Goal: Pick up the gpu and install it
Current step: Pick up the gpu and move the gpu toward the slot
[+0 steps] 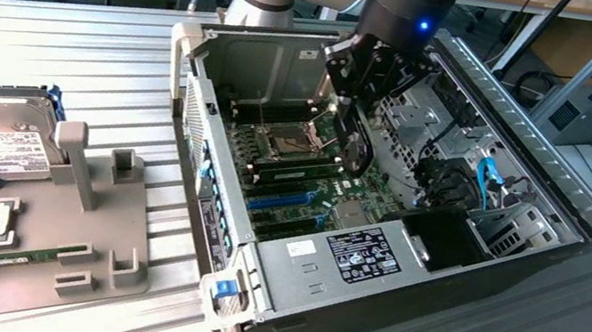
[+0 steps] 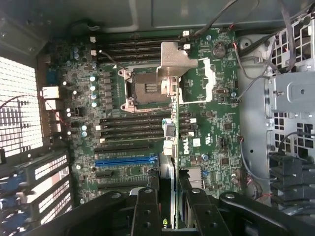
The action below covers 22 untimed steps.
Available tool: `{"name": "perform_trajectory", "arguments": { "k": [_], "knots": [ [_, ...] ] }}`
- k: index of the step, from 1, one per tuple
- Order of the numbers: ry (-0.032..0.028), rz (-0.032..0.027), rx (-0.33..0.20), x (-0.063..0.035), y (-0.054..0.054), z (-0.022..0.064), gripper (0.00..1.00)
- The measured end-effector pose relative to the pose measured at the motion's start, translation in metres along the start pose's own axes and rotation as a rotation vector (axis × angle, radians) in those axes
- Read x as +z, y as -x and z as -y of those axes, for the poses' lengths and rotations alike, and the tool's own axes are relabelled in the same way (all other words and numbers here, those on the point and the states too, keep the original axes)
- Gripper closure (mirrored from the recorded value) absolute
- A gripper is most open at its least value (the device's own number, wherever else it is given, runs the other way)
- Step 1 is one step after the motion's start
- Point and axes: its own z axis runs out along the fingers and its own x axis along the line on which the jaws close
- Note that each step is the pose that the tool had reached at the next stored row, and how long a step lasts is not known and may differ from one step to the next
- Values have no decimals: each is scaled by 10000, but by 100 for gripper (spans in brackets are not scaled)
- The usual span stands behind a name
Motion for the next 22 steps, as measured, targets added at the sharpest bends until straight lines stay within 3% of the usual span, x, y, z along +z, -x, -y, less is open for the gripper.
{"name": "perform_trajectory", "arguments": {
  "k": [15, 22],
  "knots": [
    [-2, 0, 0, 99, 179, -103, 74],
    [-3, 0, 0, 102, 183, -103, 74]
  ]
}}
